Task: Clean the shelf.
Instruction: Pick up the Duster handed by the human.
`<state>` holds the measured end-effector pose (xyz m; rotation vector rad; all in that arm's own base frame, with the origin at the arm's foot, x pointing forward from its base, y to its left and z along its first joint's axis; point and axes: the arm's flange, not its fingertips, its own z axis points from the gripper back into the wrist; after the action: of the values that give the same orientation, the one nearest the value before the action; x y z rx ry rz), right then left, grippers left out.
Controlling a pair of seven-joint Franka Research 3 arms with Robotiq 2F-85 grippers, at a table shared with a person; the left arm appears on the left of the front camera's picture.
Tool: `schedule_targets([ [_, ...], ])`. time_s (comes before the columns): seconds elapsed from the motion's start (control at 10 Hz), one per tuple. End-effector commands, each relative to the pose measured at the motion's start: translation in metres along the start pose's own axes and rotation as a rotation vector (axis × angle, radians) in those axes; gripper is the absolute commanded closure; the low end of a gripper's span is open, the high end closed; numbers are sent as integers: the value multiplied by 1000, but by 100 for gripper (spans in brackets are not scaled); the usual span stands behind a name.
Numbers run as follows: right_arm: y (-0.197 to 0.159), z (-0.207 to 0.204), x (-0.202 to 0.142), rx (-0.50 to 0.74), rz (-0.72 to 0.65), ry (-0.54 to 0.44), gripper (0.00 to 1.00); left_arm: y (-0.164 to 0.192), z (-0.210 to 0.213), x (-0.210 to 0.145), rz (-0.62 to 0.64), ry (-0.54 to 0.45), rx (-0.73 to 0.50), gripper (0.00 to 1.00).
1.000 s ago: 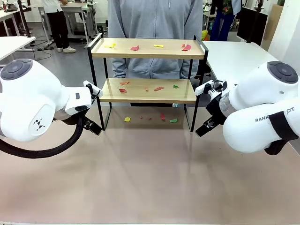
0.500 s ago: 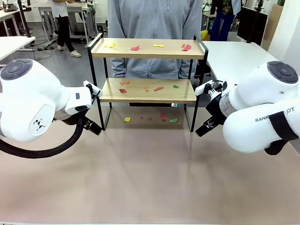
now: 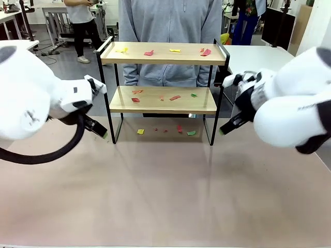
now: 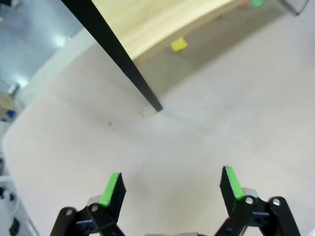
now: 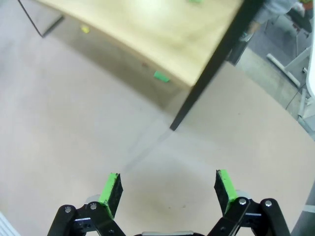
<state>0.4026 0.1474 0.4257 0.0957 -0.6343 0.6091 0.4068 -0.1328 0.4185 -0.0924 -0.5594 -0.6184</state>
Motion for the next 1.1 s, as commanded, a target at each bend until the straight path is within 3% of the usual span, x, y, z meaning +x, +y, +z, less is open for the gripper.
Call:
schedule_targets([
  [0.0, -53, 31, -3, 134, 17, -57, 0, 36, 34, -1, -72, 5, -146, 0],
  [0.1, -78, 38, -5, 187, 47, -96, 0, 54, 47, -5, -147, -28, -242, 0],
  [0.2, -98, 42, -10, 212, 86, -111, 0, 75, 52, -10, -197, -55, -254, 0],
  [0.4, -141, 40, -19, 264, 191, -192, 0, 119, 49, -26, -373, -186, -450, 0],
  [0.6, -180, 20, -32, 396, 262, -273, 0, 154, 25, -36, -411, -336, -593, 0],
  [0.7, -188, 9, -38, 415, 243, -287, 0, 157, 19, -36, -398, -399, -584, 0],
  [0.8, -157, 50, -39, 283, 228, -224, 0, 152, 17, -37, -352, -323, -492, 0],
  [0.9, -157, 50, -39, 283, 228, -224, 0, 143, 47, -49, -394, -374, -511, 0],
  [1.0, -157, 50, -39, 283, 228, -224, 0, 143, 47, -49, -394, -374, -511, 0],
])
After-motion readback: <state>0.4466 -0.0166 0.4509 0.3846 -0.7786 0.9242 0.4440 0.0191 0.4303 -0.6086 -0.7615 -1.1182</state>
